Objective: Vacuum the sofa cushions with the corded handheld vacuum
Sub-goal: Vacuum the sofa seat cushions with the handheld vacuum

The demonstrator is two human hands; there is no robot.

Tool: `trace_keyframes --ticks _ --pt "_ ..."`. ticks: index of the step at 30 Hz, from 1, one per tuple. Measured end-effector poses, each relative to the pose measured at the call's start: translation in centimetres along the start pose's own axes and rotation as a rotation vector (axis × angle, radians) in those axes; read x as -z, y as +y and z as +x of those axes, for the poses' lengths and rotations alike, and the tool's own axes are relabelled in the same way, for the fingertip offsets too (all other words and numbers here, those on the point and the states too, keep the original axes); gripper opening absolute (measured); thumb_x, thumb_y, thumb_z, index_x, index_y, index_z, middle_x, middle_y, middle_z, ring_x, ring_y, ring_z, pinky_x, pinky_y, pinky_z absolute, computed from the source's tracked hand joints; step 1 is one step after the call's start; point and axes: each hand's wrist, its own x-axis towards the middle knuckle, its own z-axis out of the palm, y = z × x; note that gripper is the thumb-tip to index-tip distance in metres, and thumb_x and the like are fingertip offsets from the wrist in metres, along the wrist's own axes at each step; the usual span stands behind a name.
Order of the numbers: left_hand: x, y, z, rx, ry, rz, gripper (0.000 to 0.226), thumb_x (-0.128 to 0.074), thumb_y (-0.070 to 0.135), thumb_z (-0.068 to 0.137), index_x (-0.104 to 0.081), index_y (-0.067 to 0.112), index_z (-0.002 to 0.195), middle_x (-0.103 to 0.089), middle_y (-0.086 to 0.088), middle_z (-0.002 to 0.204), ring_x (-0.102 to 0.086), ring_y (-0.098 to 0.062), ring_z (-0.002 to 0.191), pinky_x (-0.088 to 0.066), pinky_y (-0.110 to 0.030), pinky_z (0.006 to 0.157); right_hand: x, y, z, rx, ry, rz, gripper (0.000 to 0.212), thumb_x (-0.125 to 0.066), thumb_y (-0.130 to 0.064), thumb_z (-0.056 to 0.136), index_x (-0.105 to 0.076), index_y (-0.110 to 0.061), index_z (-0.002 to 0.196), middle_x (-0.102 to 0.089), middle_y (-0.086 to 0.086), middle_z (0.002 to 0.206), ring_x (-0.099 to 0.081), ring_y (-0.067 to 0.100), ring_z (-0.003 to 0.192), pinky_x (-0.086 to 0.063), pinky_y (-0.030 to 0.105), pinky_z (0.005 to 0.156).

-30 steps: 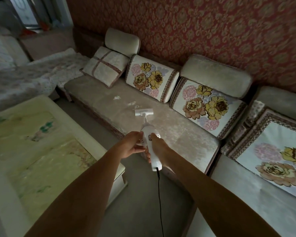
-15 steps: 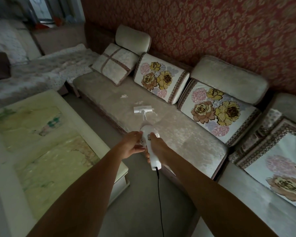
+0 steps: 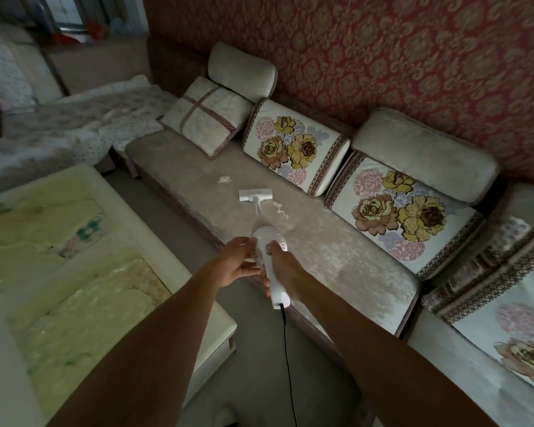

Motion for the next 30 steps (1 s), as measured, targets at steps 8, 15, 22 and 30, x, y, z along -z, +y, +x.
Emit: trace_keyframes --ticks 8,15,22,30 --pt "3.8 3.4 4.2 0.0 -0.029 0.041 0.04 -0.052 0.031 0.102 -0.055 0.003 0.13 -0.065 -0.027 0.123 -0.067 -0.041 0.109 -0.058 -0.053 0.09 -2.5 -3.9 4.3 -0.038 0.015 0.039 0.056 -0.029 -0.05 0.103 -0.054 -0.001 0.108 -0.052 0.011 0.059 -0.049 0.02 0.035 -0.043 0.02 0.04" --pt "4.4 5.1 6.4 0.015 -0.028 0.038 0.037 -0.05 0.035 0.103 -0.053 0.009 0.128 -0.066 -0.021 0.118 -0.066 -0.039 0.109 -0.054 -0.052 0.096 -2.8 -5.6 6.5 -0.017 0.014 0.076 0.053 -0.031 -0.049 0.103 -0.054 -0.002 0.101 -0.053 0.01 0.057 -0.05 0.02 0.038 -0.044 0.024 0.043" --pt "5.0 7.0 8.3 -0.057 -0.062 -0.051 0.038 -0.049 0.033 0.103 -0.056 0.003 0.125 -0.066 -0.016 0.102 -0.066 -0.03 0.093 -0.057 -0.045 0.082 -2.9 -7.8 8.8 0.029 0.035 0.09 0.05 -0.032 -0.046 0.103 -0.056 -0.002 0.099 -0.053 0.01 0.055 -0.05 0.021 0.039 -0.044 0.022 0.042" --pt "8.0 10.4 11.7 -0.107 0.053 -0.077 0.039 -0.056 0.033 0.1 -0.056 0.004 0.127 -0.062 -0.025 0.121 -0.064 -0.038 0.109 -0.057 -0.05 0.088 -3.9 -11.6 13.7 0.051 0.002 -0.003 0.068 -0.032 -0.052 0.098 -0.058 0.006 0.119 -0.056 0.014 0.06 -0.052 0.022 0.04 -0.046 0.024 0.045"
